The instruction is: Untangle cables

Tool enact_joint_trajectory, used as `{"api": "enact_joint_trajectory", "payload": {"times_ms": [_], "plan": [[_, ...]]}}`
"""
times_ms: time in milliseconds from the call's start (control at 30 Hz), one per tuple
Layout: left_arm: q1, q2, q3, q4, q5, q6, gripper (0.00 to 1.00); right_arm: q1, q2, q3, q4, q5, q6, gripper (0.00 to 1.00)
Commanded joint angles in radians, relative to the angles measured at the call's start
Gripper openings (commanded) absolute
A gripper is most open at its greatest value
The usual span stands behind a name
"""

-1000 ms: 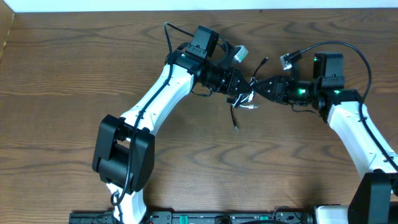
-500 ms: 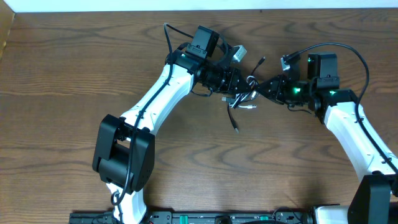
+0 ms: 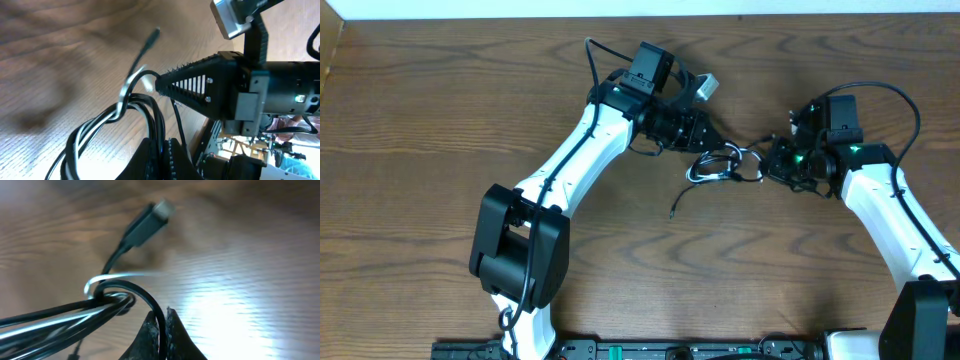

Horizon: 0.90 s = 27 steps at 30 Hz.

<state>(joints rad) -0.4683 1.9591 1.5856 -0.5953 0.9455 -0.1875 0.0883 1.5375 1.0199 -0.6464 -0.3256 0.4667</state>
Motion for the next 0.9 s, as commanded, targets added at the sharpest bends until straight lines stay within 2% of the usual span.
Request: {"api": "enact_joint_trajectory", "payload": {"times_ms": [0,267,567,700,867], "plan": [[0.007,0.001,0.001,-0.001,0.029,-0.008,0.07,-0.008,-0.012,0.011,-0.034,0.180,-0.054,0.01],[0.007,0.001,0.001,-0.042,0.029,0.004,0.08,-0.016,-0.012,0.011,-0.156,0.372,-0.062,0.02],[0.006,0.001,0.000,-0.064,0.029,0.030,0.09,-0.015,-0.012,0.011,-0.116,0.097,-0.192,0.02],[0.005,0.001,-0.004,-0.063,0.027,0.038,0.32,-0.014,-0.012,0.011,-0.082,-0.010,-0.192,0.02],[-0.009,0.001,-0.018,-0.082,-0.122,0.037,0.48,-0.005,-0.012,0.011,-0.080,-0.048,-0.191,0.02]]}}
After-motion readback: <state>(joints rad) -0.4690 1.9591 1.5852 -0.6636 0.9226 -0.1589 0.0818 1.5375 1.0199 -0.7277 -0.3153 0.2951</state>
